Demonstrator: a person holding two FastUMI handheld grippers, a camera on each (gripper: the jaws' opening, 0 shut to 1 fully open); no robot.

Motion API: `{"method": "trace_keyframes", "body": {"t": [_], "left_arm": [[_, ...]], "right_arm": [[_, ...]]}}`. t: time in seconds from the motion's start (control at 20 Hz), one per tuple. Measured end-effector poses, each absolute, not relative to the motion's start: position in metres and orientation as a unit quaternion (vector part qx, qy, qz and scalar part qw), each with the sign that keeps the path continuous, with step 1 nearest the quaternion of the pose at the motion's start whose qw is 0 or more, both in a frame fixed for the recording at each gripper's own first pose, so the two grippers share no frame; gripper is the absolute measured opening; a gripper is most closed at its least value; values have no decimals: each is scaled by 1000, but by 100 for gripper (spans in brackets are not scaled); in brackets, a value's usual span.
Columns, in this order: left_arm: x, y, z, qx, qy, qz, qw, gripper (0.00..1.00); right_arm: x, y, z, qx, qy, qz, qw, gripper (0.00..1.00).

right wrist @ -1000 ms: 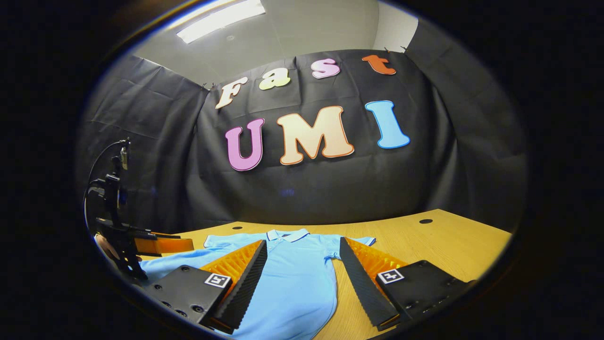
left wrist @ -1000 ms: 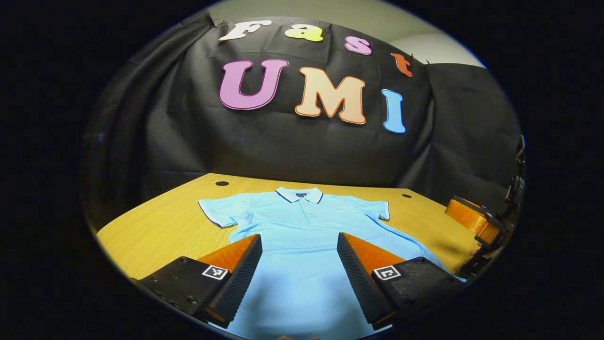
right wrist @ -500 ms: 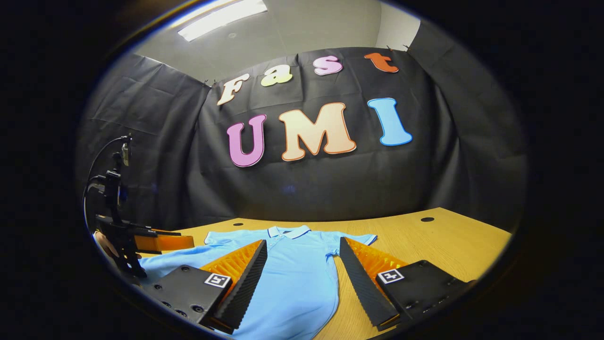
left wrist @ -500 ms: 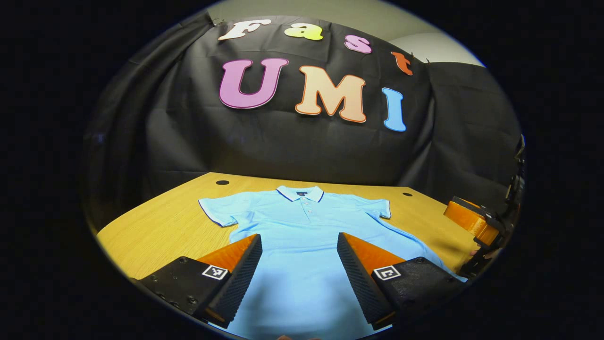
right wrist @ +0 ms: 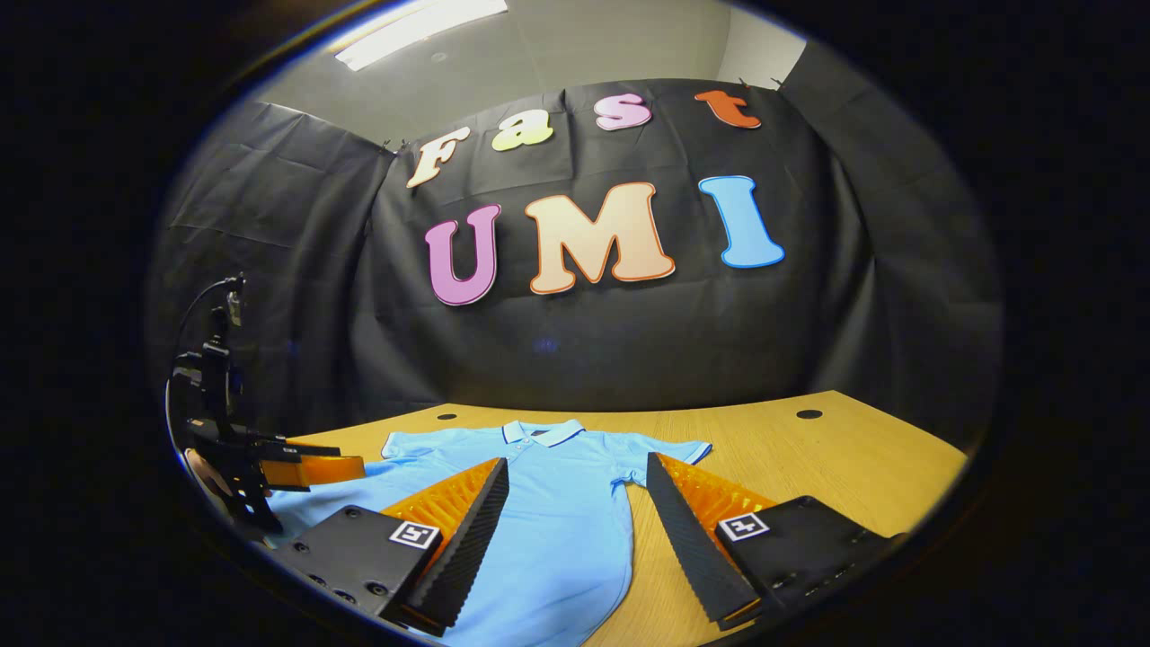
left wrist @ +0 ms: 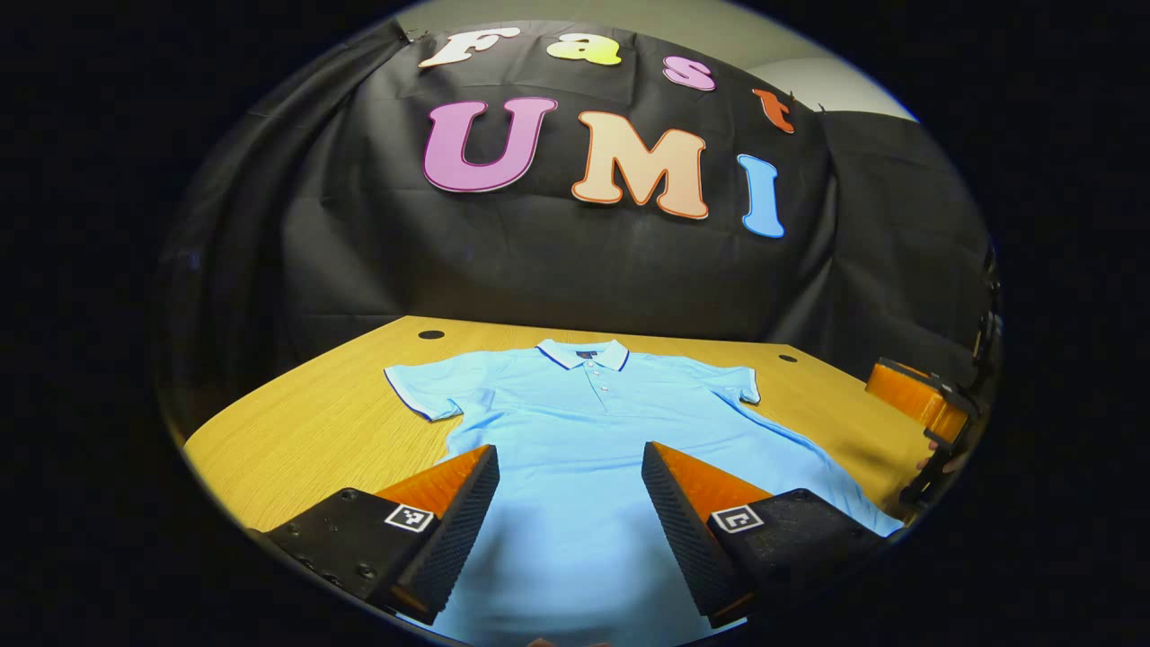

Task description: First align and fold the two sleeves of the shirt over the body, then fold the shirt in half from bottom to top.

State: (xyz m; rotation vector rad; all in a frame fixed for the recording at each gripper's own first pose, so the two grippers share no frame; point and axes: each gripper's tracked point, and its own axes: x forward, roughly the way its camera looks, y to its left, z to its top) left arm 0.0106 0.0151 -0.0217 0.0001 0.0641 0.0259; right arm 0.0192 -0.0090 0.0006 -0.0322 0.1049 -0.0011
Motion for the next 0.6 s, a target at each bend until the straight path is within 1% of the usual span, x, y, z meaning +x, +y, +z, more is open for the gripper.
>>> {"method": "trace_keyframes", "body": {"t": [0.15,0.3,0.35,0.4,0.6], "left_arm": [[11,14,-24,-2,37,11,999,96],[9,9,-21,3,34,4,999,96],[8,7,-17,4,29,0,1000,96],[6,4,-16,4,26,-5,1000,96],[1,-6,-11,11,21,-21,999,96]], "right_arm": [[50,-21,8,-23,98,4,995,97],[85,-36,1,-27,163,2,986,97],[98,-41,-2,-27,182,3,983,93],[110,-46,-5,-27,194,-3,981,97],[155,-71,-31,-17,255,-25,966,97]]}}
